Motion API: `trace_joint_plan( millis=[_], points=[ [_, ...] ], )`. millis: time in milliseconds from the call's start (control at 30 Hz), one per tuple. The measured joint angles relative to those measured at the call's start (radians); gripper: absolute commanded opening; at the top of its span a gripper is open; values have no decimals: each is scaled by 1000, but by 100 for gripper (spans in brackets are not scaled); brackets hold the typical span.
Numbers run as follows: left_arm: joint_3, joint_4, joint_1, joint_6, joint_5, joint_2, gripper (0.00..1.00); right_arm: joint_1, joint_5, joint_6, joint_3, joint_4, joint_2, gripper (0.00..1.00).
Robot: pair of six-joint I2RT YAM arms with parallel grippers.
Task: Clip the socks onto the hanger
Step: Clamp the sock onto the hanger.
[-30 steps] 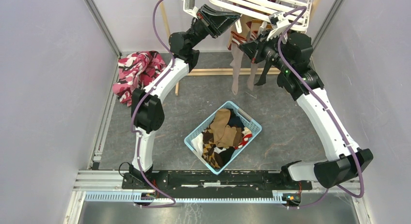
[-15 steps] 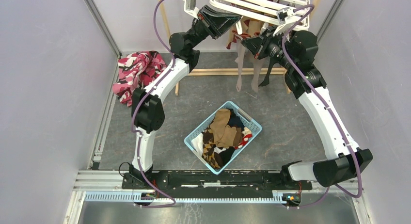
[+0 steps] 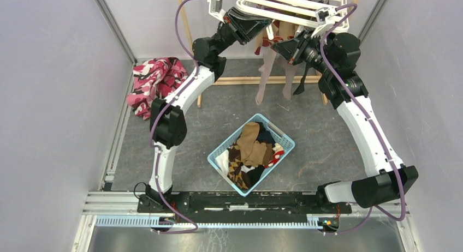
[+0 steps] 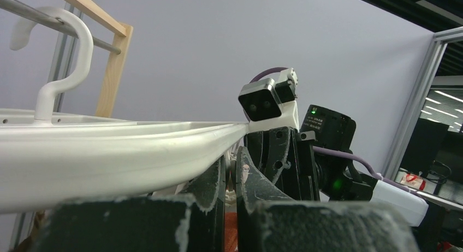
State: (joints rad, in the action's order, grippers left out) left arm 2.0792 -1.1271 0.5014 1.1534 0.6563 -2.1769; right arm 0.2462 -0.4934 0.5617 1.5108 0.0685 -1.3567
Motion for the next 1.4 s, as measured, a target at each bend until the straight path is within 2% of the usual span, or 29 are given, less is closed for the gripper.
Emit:
trace_joint_plan(
  millis=[667, 1400],
  points=[
    [3, -50, -1, 17, 4, -24, 6, -32, -49, 116, -89, -27, 6, 0],
    [3, -80, -1, 17, 8, -31, 6, -49, -109, 290, -102, -117, 8, 0]
  ],
)
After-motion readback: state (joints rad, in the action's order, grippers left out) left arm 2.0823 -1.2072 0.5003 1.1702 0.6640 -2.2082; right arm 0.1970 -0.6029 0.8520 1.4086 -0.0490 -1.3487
